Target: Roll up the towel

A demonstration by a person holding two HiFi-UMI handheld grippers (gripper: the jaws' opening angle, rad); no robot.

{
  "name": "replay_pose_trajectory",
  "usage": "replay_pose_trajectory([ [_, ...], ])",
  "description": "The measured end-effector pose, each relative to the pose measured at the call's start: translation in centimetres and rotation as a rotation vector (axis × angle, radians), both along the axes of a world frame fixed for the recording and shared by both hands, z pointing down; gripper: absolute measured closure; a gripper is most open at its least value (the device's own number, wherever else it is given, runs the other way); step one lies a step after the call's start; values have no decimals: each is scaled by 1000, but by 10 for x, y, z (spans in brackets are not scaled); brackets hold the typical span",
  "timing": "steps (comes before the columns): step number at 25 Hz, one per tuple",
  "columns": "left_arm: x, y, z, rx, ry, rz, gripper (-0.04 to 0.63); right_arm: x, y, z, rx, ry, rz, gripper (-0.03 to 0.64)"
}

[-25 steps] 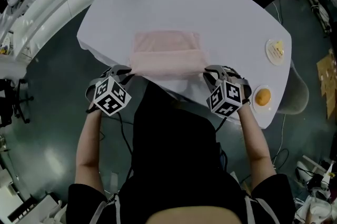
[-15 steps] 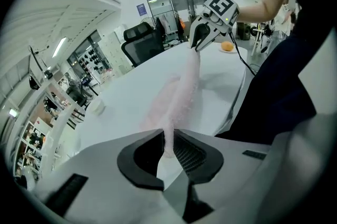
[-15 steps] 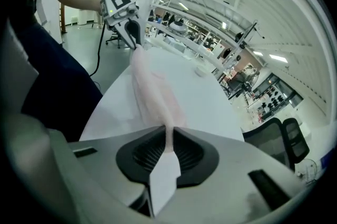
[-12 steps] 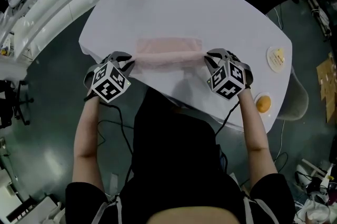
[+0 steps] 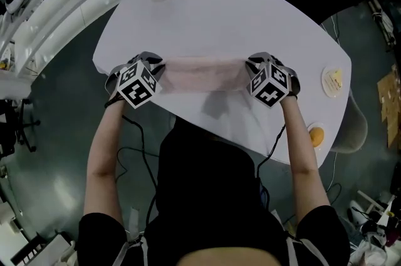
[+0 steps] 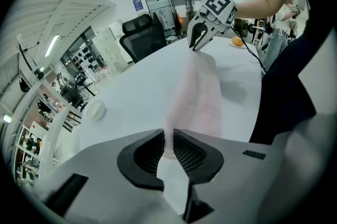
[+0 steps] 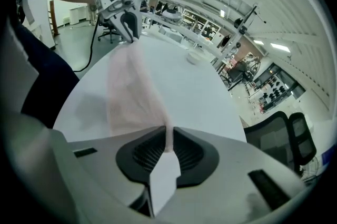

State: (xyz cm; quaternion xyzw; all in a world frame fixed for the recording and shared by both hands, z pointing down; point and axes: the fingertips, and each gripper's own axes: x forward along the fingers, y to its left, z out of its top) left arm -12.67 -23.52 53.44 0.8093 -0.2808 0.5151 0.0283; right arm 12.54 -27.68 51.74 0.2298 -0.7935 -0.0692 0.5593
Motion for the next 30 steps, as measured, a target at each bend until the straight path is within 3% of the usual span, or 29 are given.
replay_pose_trajectory([
  [12, -4, -61, 52, -97, -5, 15, 535, -3, -52, 57, -110, 42, 71, 566],
  [15, -8, -73, 52, -114, 70, -84, 523, -1, -62, 54, -87, 18, 111, 488],
  [18, -20, -85, 35, -92, 183, -211, 415, 8, -69, 41, -61, -54, 171, 486],
  [21, -32, -87, 14, -70, 297, -311, 405, 18, -67, 25, -36, -111, 216, 486],
  [23, -40, -81, 3, -48, 333, -343, 405, 20, -62, 13, -25, -151, 234, 365],
  [27, -42, -59, -20, -3, 392, -373, 405, 18, -43, -24, 7, -294, 275, 366],
  [30, -34, -44, -43, 41, 485, -405, 405, 19, -26, -50, 19, -397, 302, 365],
])
